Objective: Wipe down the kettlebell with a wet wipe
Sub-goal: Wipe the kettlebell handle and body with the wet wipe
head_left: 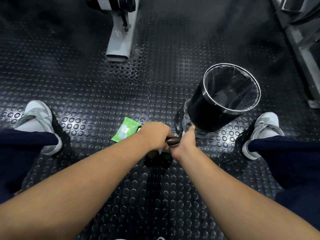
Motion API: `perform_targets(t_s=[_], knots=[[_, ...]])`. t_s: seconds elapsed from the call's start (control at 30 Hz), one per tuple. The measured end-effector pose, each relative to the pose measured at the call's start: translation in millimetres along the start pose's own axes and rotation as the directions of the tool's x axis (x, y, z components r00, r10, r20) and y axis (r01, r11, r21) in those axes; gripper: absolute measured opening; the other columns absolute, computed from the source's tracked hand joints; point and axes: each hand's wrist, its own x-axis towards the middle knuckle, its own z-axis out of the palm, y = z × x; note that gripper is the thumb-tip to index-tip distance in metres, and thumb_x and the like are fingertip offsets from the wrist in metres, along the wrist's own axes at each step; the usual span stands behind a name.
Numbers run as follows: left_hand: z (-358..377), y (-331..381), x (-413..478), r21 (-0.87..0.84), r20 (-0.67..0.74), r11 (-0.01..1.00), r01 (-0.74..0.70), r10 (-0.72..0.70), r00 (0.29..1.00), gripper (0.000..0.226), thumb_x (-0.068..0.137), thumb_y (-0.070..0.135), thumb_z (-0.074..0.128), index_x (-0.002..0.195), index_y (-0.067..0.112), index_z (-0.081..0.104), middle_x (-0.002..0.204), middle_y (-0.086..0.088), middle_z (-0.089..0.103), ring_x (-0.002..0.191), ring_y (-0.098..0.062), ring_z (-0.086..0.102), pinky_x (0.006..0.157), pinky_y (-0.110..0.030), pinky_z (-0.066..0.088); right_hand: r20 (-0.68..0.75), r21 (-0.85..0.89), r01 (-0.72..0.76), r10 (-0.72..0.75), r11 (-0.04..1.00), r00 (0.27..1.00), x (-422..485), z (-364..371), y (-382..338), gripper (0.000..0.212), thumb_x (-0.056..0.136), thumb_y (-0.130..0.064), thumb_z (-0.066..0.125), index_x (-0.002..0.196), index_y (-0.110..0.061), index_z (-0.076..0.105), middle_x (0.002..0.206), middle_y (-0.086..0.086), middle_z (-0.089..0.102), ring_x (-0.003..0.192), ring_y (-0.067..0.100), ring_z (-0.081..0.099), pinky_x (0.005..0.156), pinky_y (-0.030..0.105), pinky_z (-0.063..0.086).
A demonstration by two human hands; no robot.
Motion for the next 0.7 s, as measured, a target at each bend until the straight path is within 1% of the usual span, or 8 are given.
perform_targets(t_s=[0.1, 0.2, 0.3, 0.4, 0.47, 0.5, 0.6, 0.7], knots=[[0.0, -0.2, 0.2, -0.004, -0.006, 1.000, -0.016, 0.016, 1.000, 0.045, 0.084, 0.049, 0.076, 0.127, 0.053, 0.062, 0.104, 0.012, 0.069, 0.101, -0.021, 0.066, 0.069, -0.032, 0.044, 0.022, -0.067, 0.012, -0.010, 0.998, 1.000, 11.2, -10.8, 0.5, 0.091, 0.091, -0.082, 0.039, 0.132, -0.003, 0.055, 0.109, 0.020, 0.073, 0.074, 0.035, 0.072, 0.050, 0.039, 0.058], [-1.8, -0.8, -0.2, -0.006, -0.012, 0.999, -0.032, 0.032, 0.999, 0.048, 0.085, 0.050, 0.076, 0.129, 0.055, 0.060, 0.102, 0.011, 0.069, 0.099, -0.020, 0.066, 0.068, -0.031, 0.042, 0.051, -0.122, -0.029, 0.035, 0.992, 0.998, 24.5, -15.9, -7.0, 0.102, 0.085, -0.089, 0.037, 0.138, -0.003, 0.054, 0.115, 0.024, 0.073, 0.092, 0.044, 0.075, 0.067, 0.051, 0.062], [-2.3, -1.6, 0.5, 0.011, -0.017, 0.999, -0.036, 0.036, 0.999, 0.049, 0.085, 0.050, 0.076, 0.131, 0.054, 0.060, 0.105, 0.011, 0.070, 0.101, -0.021, 0.066, 0.067, -0.030, 0.041, 0.038, -0.149, -0.014, 0.020, 0.989, 0.999, 9.2, -8.1, -14.9, 0.089, 0.090, -0.084, 0.037, 0.128, -0.006, 0.056, 0.114, 0.025, 0.072, 0.094, 0.047, 0.073, 0.075, 0.059, 0.060], [-1.4, -2.0, 2.0, 0.010, -0.018, 0.999, -0.037, 0.037, 0.999, 0.046, 0.083, 0.050, 0.076, 0.128, 0.051, 0.063, 0.103, 0.011, 0.070, 0.100, -0.021, 0.067, 0.066, -0.030, 0.041, 0.022, -0.244, 0.065, -0.062, 0.968, 0.998, -4.8, -2.8, -6.0, 0.071, 0.093, -0.080, 0.038, 0.112, -0.013, 0.054, 0.103, 0.020, 0.069, 0.076, 0.036, 0.072, 0.059, 0.044, 0.060], [-1.6, -1.8, 2.5, 0.015, -0.019, 0.999, -0.035, 0.035, 0.999, 0.044, 0.082, 0.050, 0.077, 0.124, 0.048, 0.065, 0.101, 0.010, 0.070, 0.099, -0.022, 0.068, 0.065, -0.030, 0.042, 0.022, -0.259, 0.081, -0.078, 0.962, 0.997, -7.0, -3.0, 5.0, 0.075, 0.093, -0.079, 0.040, 0.117, -0.010, 0.057, 0.104, 0.019, 0.070, 0.062, 0.030, 0.069, 0.047, 0.035, 0.056], [-1.3, -1.6, 2.5, 0.019, -0.018, 0.999, -0.037, 0.038, 0.999, 0.045, 0.082, 0.051, 0.077, 0.125, 0.048, 0.065, 0.101, 0.010, 0.070, 0.099, -0.022, 0.067, 0.065, -0.030, 0.041, 0.030, -0.233, 0.080, -0.075, 0.969, 0.997, -6.2, -3.9, 8.5, 0.079, 0.092, -0.080, 0.041, 0.119, -0.008, 0.061, 0.106, 0.018, 0.072, 0.062, 0.029, 0.070, 0.047, 0.034, 0.057], [-3.3, -1.1, 2.9, -0.003, 0.001, 0.999, -0.042, 0.042, 0.999, 0.051, 0.082, 0.051, 0.077, 0.131, 0.050, 0.062, 0.109, 0.010, 0.070, 0.104, -0.021, 0.066, 0.068, -0.030, 0.040, 0.061, -0.152, 0.041, -0.032, 0.988, 0.998, 1.4, -12.8, 6.9, 0.088, 0.092, -0.082, 0.038, 0.114, -0.002, 0.068, 0.102, 0.021, 0.074, 0.083, 0.035, 0.074, 0.068, 0.044, 0.061], [-3.1, -0.3, 1.7, 0.003, 0.000, 0.999, -0.041, 0.041, 0.999, 0.052, 0.082, 0.051, 0.077, 0.132, 0.051, 0.061, 0.113, 0.010, 0.070, 0.107, -0.021, 0.066, 0.070, -0.031, 0.042, 0.162, -0.021, -0.016, 0.019, 1.000, 0.987, 1.7, -15.8, -2.2, 0.097, 0.091, -0.085, 0.032, 0.125, 0.000, 0.067, 0.108, 0.023, 0.075, 0.096, 0.041, 0.072, 0.079, 0.053, 0.058]])
